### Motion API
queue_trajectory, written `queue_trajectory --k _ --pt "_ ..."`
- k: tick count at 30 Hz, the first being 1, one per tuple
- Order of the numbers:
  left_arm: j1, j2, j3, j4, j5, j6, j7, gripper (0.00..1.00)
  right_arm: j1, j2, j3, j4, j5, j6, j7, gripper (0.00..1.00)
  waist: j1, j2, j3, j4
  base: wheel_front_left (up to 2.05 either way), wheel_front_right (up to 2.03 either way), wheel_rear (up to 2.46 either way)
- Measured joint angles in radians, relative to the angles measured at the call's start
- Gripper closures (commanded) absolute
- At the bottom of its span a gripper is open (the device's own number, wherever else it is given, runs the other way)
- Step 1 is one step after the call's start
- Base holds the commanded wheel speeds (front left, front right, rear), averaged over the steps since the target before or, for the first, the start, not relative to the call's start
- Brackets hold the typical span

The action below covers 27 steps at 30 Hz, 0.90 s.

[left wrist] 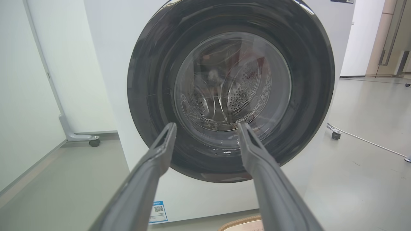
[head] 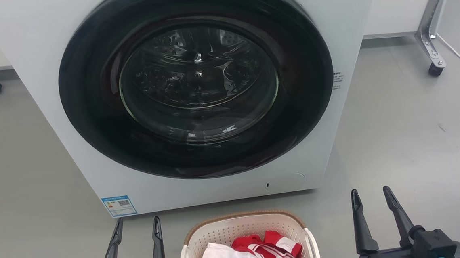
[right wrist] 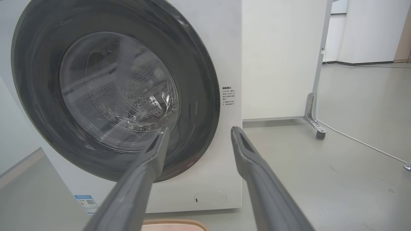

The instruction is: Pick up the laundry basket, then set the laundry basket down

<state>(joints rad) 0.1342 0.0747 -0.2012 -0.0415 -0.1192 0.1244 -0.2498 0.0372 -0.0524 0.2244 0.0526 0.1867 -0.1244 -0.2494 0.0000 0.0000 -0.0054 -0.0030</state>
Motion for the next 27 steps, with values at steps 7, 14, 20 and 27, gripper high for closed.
queue_trajectory --k 7,14,20,27 --pt "0.0 -0.005 0.005 0.0 -0.002 0.0 0.0 0.0 0.0 0.0 -0.004 0.0 -0.001 0.0 0.0 0.0 0.0 0.0 0.004 0.0 0.0 0.0 0.0" --pt "0.0 -0.006 0.007 0.0 -0.003 0.0 0.0 0.0 0.0 0.0 -0.007 0.0 -0.002 0.0 0.0 0.0 0.0 0.0001 0.006 0.0 0.0 0.0 0.0" --pt "0.0 -0.009 0.01 0.001 -0.003 0.0 0.0 0.0 0.0 0.0 -0.011 -0.001 -0.003 0.001 0.0 0.0 0.0 0.0 0.009 0.001 0.0 0.0 0.0" --pt "0.0 -0.011 0.012 -0.001 -0.003 0.0 0.0 0.0 0.007 0.001 -0.012 -0.013 -0.009 0.001 0.0 0.0 0.0 0.0 0.016 0.002 0.0 0.0 0.0"
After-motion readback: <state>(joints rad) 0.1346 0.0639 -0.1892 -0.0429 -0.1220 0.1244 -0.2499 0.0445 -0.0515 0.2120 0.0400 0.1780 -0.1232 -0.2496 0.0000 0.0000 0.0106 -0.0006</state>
